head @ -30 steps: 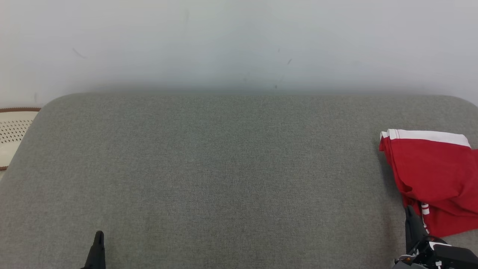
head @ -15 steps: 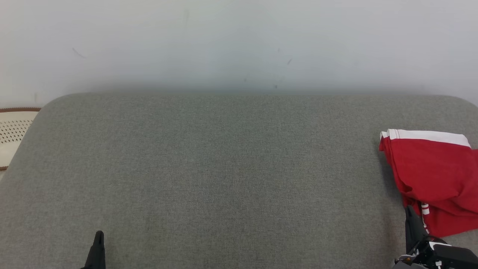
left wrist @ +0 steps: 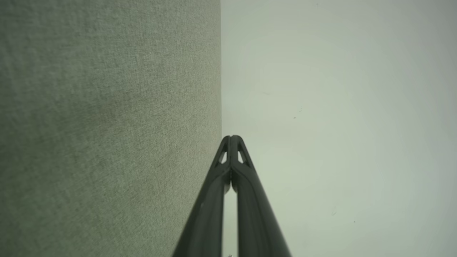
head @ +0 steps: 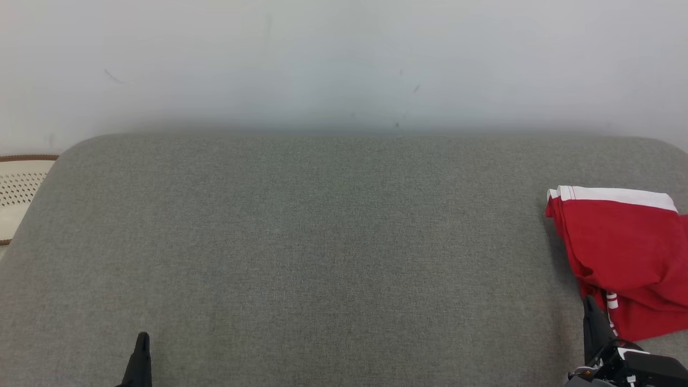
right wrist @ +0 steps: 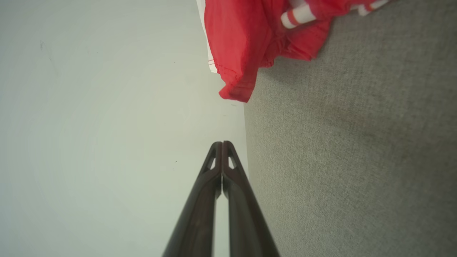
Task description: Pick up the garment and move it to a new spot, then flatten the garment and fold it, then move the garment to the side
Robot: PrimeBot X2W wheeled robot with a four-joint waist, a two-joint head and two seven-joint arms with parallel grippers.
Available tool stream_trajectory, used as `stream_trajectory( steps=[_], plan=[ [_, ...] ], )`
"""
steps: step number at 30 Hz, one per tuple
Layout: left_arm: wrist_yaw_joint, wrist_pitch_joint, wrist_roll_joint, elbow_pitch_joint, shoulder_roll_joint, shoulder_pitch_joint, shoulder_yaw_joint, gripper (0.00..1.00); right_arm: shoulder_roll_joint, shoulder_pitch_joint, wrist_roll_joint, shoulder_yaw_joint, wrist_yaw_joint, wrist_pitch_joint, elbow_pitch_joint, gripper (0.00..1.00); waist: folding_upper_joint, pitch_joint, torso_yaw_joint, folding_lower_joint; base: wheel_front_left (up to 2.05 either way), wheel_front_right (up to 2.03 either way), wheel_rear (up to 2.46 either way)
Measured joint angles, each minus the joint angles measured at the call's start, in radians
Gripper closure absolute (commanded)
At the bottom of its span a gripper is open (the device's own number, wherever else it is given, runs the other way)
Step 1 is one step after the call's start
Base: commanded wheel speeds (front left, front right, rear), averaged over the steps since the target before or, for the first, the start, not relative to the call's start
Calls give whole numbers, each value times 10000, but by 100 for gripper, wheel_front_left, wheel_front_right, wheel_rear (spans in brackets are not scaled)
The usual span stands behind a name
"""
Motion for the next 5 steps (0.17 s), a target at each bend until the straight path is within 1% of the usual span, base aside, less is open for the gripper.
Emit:
stream_trajectory(
  steps=[5],
  plan=[
    [0,0,0,0,0,0,0,100,0,0,0,0,0,0,0,100,0,0,0,0,0,0,0]
  ],
)
